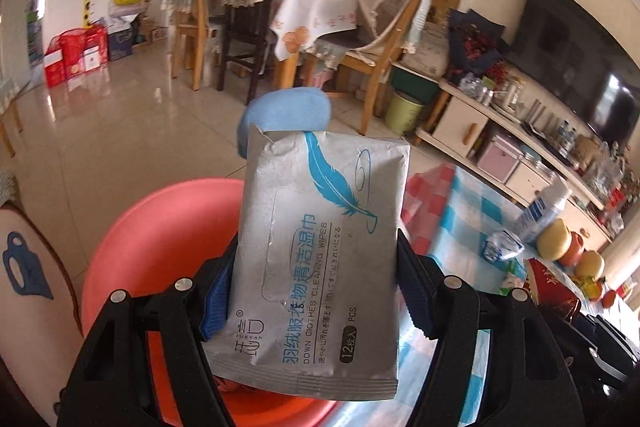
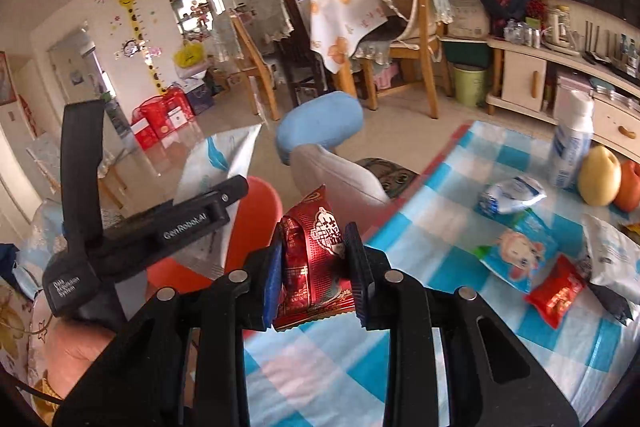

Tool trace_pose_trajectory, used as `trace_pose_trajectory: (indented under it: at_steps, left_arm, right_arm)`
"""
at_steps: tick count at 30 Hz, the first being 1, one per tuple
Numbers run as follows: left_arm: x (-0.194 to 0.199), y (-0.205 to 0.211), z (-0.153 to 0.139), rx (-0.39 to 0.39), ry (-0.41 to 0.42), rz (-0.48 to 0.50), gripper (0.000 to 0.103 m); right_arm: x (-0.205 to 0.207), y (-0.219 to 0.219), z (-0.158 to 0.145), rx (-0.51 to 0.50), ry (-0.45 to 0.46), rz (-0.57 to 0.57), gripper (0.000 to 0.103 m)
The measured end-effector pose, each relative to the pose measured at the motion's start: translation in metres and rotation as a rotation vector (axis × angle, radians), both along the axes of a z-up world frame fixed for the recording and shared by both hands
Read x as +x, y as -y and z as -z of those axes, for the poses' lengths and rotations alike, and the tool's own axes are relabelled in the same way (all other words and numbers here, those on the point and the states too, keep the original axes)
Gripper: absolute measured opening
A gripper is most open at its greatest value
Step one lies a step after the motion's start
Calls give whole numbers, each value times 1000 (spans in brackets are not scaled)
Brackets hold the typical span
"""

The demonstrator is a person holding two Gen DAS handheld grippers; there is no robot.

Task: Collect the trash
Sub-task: 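Carry both held packs over the pink bucket and open both tools, then move both tools back over the table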

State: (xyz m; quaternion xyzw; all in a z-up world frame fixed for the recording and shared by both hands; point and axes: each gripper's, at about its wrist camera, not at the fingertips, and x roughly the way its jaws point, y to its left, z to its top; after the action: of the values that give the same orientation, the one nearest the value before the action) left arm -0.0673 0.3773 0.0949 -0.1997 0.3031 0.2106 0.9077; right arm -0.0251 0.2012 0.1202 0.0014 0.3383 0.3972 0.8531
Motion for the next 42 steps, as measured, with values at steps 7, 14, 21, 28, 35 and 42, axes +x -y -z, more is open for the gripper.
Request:
trace_pose_trajectory:
  at_steps: [7, 14, 21, 28, 35, 42]
  left_arm:
    - [-14, -59, 23, -113, -54, -175, 72]
    - [-15, -79, 37, -183, -65, -218, 85]
    - [-1, -60, 41, -153, -98, -163, 86]
    - [10, -37, 37, -72, -117, -111, 89]
    - [19, -16, 35, -14, -133, -54, 89]
    - [33, 19, 27, 105, -148, 35, 94]
  right_arm:
    - [7, -73, 5, 17, -35, -108, 33]
    - [14, -83, 14, 67, -89, -83, 62]
    - [8, -51, 13, 54, -38, 4, 76]
    - [-6, -11, 17, -51, 54, 79, 88]
    - [-25, 36, 27, -161, 129, 132, 91]
    - [-30, 87, 33, -188, 124, 216, 93]
